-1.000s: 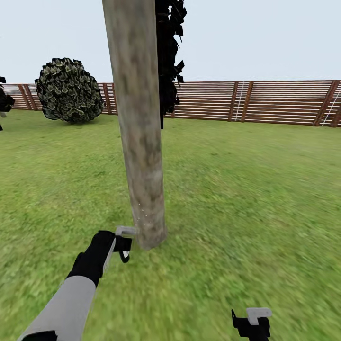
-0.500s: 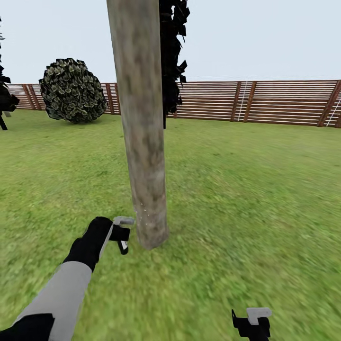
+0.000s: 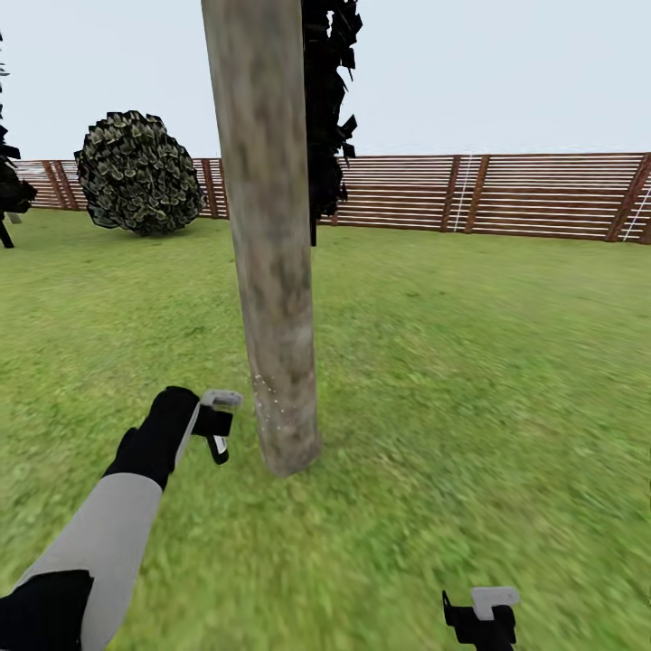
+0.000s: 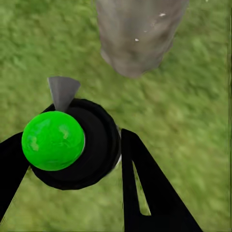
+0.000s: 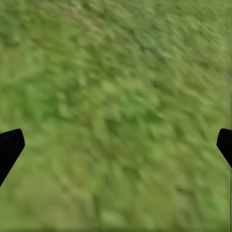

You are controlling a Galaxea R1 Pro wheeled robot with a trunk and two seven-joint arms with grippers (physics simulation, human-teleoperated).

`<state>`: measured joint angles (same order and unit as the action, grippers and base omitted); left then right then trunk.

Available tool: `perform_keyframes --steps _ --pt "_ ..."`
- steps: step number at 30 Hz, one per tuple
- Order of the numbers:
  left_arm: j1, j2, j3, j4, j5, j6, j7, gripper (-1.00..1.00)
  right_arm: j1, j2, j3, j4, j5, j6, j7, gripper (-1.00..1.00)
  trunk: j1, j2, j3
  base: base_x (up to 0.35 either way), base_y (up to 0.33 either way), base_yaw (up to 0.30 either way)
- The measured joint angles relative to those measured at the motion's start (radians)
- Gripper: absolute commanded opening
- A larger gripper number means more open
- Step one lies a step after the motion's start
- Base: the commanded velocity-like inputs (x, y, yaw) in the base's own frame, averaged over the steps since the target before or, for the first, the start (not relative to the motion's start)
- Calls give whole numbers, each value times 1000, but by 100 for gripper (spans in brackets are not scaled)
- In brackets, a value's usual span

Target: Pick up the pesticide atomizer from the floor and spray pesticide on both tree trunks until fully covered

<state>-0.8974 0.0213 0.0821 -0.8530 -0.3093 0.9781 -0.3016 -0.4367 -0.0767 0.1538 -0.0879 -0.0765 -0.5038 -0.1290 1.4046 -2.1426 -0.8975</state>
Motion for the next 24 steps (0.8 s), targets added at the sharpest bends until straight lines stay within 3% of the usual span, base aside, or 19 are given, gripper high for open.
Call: perform_keyframes --steps 4,13,24 --pt "0 -23 -1 -54 2 6 2 -100 0 0 0 -1 0 0 0 100 0 0 0 83 -255 0" --pt "9 -25 1 -59 -2 13 1 -100 0 0 0 -1 0 0 0 100 0 0 0 16 -275 5" --pt "16 -22 3 -50 -6 12 8 -100 0 0 0 -1 0 0 0 100 0 0 0 52 -271 226"
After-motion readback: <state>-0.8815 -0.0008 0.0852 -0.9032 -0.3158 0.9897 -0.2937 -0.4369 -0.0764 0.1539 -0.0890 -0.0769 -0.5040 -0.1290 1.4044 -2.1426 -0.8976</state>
